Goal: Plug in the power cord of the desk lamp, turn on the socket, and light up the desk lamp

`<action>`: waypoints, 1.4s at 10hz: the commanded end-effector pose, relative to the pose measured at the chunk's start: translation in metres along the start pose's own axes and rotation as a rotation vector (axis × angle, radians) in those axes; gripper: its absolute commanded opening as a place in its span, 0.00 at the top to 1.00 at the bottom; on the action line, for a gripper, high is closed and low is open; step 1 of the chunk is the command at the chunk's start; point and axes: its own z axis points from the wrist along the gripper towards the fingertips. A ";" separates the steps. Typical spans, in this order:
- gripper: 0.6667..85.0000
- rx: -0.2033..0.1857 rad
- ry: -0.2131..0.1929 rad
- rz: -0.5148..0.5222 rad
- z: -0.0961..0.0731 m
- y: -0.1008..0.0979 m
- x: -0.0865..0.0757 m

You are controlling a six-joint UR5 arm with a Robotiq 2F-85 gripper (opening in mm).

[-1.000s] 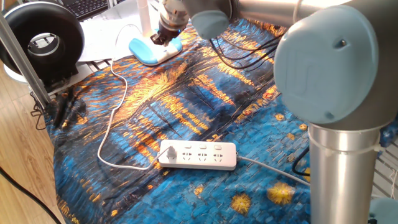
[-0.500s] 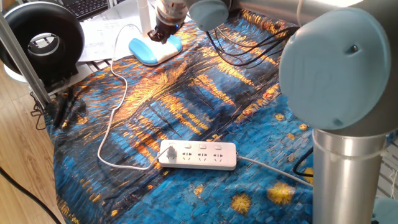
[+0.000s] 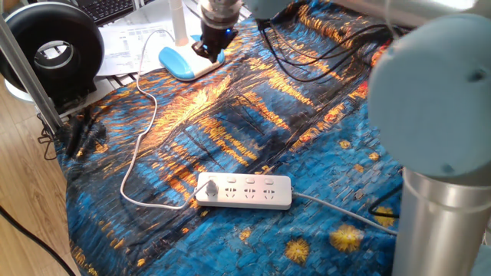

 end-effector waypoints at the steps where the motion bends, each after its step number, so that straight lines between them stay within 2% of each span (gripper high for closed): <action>1: 0.99 -0.029 0.046 0.000 -0.028 0.002 0.034; 3: 0.99 -0.062 0.066 0.000 -0.043 0.013 0.060; 4: 0.99 -0.040 0.069 -0.013 -0.044 0.008 0.062; 5: 0.99 -0.013 0.051 -0.054 -0.044 0.001 0.058; 6: 0.99 -0.023 0.044 -0.062 -0.044 0.004 0.056; 8: 0.99 -0.061 0.048 0.000 -0.044 0.014 0.057; 9: 0.99 -0.085 0.083 0.029 -0.044 0.018 0.070; 10: 0.99 -0.078 0.085 0.007 -0.054 0.004 0.085; 11: 0.99 -0.060 0.102 -0.030 -0.068 -0.017 0.106; 12: 0.99 -0.051 0.102 -0.060 -0.082 -0.035 0.126; 14: 0.99 -0.097 0.092 -0.049 -0.096 -0.034 0.147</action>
